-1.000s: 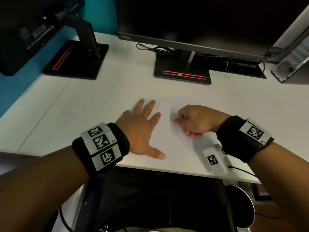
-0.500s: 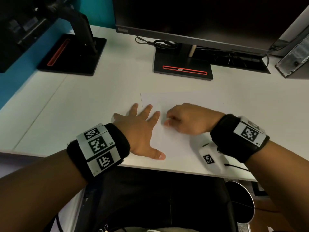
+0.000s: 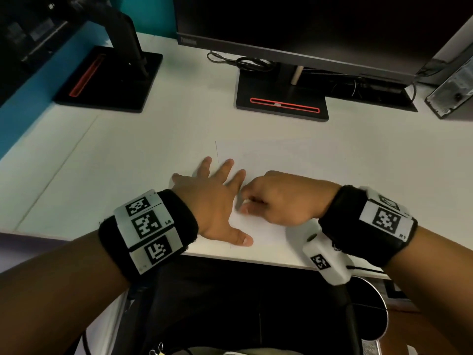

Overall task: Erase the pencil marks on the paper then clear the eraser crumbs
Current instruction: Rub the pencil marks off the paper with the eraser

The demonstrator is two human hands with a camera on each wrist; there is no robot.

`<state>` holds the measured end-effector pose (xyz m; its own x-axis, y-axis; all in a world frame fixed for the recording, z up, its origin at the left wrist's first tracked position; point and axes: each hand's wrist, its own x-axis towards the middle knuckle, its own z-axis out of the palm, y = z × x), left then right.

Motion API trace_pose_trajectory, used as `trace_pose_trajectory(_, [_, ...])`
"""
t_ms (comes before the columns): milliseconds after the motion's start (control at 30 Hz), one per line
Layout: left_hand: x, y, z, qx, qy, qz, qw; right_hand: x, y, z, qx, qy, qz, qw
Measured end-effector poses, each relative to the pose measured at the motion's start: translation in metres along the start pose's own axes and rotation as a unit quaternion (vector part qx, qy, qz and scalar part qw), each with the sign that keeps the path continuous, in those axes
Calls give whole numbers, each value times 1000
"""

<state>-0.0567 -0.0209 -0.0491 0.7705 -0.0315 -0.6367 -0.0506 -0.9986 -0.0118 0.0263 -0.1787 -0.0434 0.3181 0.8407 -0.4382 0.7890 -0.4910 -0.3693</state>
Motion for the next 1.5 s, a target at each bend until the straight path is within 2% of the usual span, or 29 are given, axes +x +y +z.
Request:
trace_pose_trajectory(167, [-1, 1, -2, 10, -7, -5, 1000, 3, 23, -15, -16, 53, 76, 996])
trace_pose_trajectory(233, [-1, 1, -2, 6, -7, -4, 1000, 5, 17, -11, -18, 57, 54, 997])
trace_pose_trajectory(333, [0, 0, 0, 3, -4, 0, 1000, 0, 0, 0, 1, 0, -1, 1000])
trace_pose_trajectory(400, [-1, 0, 0, 6, -4, 1, 1000, -1, 7, -5, -6, -2, 19, 1000])
trace_pose_trajectory(500, [-2, 1, -1, 8, -6, 1, 1000, 1, 25, -17, -30, 55, 82, 995])
trace_pose_trajectory(567, [-2, 1, -1, 4, -7, 1, 1000, 3, 22, -13, -30, 67, 70, 995])
trace_pose_trajectory(633, [-1, 0, 0, 0, -5, 2, 1000, 3, 10, -3, -27, 41, 22, 999])
trace_pose_trajectory(700, [-1, 0, 0, 1, -3, 3, 1000, 1, 6, 0, -8, 20, 14, 1000])
trace_pose_trajectory(800, [-2, 1, 0, 7, -5, 1, 1000, 3, 25, -14, -23, 57, 95, 994])
trace_pose_trajectory(867, [-2, 1, 0, 6, -4, -2, 1000, 5, 32, -19, -24, 77, 120, 989])
trace_pose_trajectory(933, [-2, 1, 0, 1, -4, -2, 1000, 7, 24, -14, -25, 74, 90, 993])
trace_pose_trajectory(1033, [-2, 1, 1, -5, -4, 2, 1000, 3, 8, -3, -4, 28, 36, 999])
trace_pose_trajectory(1200, [-3, 1, 0, 0, -6, 2, 1000, 5, 38, -24, -25, 76, 128, 989])
trace_pose_trajectory(1267, [-3, 1, 0, -1, -7, 1, 1000, 6, 34, -20, -29, 78, 111, 990])
trace_pose_trajectory(1367, [-3, 2, -1, -3, -11, 2, 1000, 4, 16, -10, -10, 29, 51, 998])
trace_pose_trajectory(1433, [-4, 2, -1, -1, -13, 2, 1000, 6, 24, -15, -14, 33, 68, 997])
trace_pose_trajectory(1500, [-4, 2, -1, 1, -12, 2, 1000, 8, 39, -26, -17, 59, 119, 991])
